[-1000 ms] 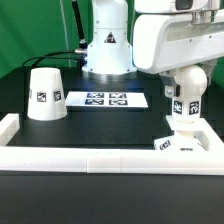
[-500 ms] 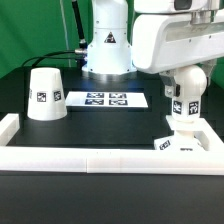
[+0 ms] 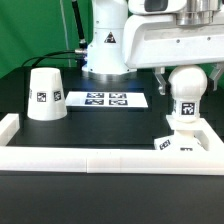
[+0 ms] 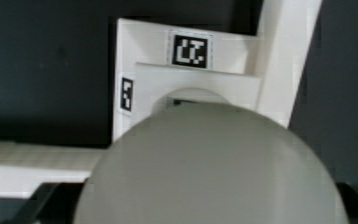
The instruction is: Assemble lamp
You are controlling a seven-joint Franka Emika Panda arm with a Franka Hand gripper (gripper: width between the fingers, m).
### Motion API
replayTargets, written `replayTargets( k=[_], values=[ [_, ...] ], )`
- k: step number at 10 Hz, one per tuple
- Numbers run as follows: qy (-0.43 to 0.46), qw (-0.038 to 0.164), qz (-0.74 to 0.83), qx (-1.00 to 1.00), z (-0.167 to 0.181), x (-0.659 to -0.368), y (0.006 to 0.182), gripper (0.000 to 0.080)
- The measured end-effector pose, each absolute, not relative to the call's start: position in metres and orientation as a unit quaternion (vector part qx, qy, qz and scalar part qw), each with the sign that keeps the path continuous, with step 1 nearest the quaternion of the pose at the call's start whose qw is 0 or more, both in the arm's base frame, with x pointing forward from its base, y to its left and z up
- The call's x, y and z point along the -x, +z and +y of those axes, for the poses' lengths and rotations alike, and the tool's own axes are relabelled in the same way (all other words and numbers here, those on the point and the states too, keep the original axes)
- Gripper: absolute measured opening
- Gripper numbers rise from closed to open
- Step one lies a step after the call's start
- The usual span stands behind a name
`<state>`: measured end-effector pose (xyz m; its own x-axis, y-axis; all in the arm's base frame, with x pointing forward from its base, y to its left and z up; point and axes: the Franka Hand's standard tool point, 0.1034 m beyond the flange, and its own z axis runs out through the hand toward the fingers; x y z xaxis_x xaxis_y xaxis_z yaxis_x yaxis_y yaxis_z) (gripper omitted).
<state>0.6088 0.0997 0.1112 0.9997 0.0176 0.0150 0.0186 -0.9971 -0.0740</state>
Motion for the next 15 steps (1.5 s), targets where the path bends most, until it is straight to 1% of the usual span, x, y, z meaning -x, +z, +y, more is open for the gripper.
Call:
replayTargets(
  k=[5, 9, 12, 14, 15],
  values=[
    [0.007, 0.039, 0.267, 0.963, 0.1012, -0.6074, 0.1098, 0.0579],
    [0.014, 0.041, 0.413, 0.909, 0.1029, -0.6079, 0.1094, 0.0579],
    [0.017, 0.042, 0.457, 0.888, 0.104, -0.6079, 0.1095, 0.0579],
    [0.016, 0.043, 0.429, 0.902, 0.1038, -0.608, 0.1095, 0.058],
    [0.015, 0.042, 0.414, 0.909, 0.1036, -0.6079, 0.1095, 0.0672]
  ],
)
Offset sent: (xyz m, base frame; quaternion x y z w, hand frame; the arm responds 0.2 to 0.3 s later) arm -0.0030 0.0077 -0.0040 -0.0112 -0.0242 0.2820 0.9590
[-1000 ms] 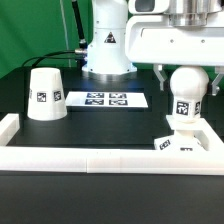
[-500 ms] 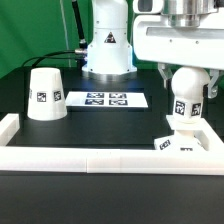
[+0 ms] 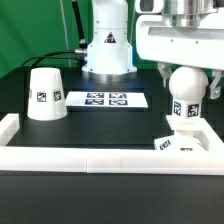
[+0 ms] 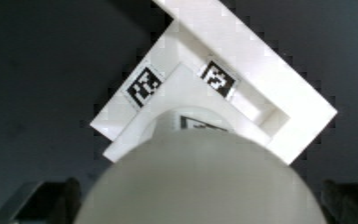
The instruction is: Assemble lamp
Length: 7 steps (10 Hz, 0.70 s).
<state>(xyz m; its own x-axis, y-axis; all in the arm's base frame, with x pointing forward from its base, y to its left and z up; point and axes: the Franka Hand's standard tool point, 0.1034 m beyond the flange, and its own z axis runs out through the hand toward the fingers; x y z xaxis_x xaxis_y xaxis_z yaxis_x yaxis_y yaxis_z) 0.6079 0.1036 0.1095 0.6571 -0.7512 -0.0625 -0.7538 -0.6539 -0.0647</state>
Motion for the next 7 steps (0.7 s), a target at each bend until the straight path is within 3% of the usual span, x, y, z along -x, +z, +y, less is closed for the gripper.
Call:
replayTargets(
  k=[7],
  values=[
    [0.0, 0.043, 0.107, 0.993, 0.1051, -0.6084, 0.1101, 0.0699]
  ],
)
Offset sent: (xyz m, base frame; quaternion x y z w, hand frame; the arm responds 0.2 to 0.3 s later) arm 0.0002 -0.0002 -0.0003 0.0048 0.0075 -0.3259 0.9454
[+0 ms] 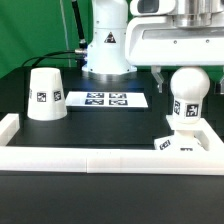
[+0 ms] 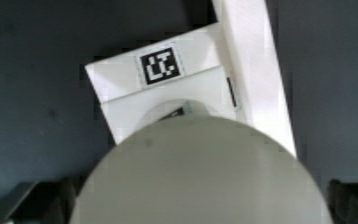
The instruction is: Assemble lamp
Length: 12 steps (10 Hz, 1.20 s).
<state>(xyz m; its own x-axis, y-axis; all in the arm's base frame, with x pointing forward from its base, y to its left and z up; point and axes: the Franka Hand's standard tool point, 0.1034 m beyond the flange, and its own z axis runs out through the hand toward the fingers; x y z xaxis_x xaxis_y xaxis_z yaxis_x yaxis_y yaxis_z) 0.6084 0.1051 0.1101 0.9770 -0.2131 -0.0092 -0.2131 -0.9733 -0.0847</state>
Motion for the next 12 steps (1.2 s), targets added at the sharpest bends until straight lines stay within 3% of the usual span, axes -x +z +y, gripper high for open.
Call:
replayTargets(
  k=[6, 12],
  values=[
    [-0.012, 0.034, -0.15, 0.988, 0.1046, -0.6097, 0.1111, 0.0699],
    [-0.017, 0.002, -0.375, 0.927, 0.102, -0.6119, 0.1118, 0.0699]
  ],
)
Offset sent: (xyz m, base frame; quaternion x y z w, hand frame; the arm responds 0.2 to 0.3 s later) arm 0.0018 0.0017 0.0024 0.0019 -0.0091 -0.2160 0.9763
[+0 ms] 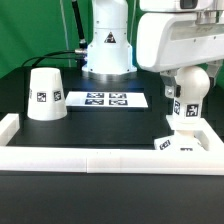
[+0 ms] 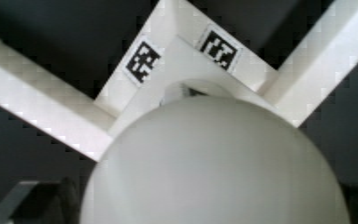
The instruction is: Assemble lamp
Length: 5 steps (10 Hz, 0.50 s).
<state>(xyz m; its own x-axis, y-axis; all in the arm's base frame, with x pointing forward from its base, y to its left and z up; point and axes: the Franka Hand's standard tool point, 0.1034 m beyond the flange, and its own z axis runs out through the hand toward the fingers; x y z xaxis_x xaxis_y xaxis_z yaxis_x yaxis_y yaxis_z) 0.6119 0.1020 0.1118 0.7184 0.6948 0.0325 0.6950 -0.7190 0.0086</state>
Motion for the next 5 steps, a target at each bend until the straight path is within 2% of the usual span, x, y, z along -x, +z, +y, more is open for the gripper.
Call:
replayTargets(
  k=[5],
  values=[
    [-0.015, -0.002, -0.422, 0.906, 0.0977, -0.6119, 0.1112, 0.0687]
  ],
)
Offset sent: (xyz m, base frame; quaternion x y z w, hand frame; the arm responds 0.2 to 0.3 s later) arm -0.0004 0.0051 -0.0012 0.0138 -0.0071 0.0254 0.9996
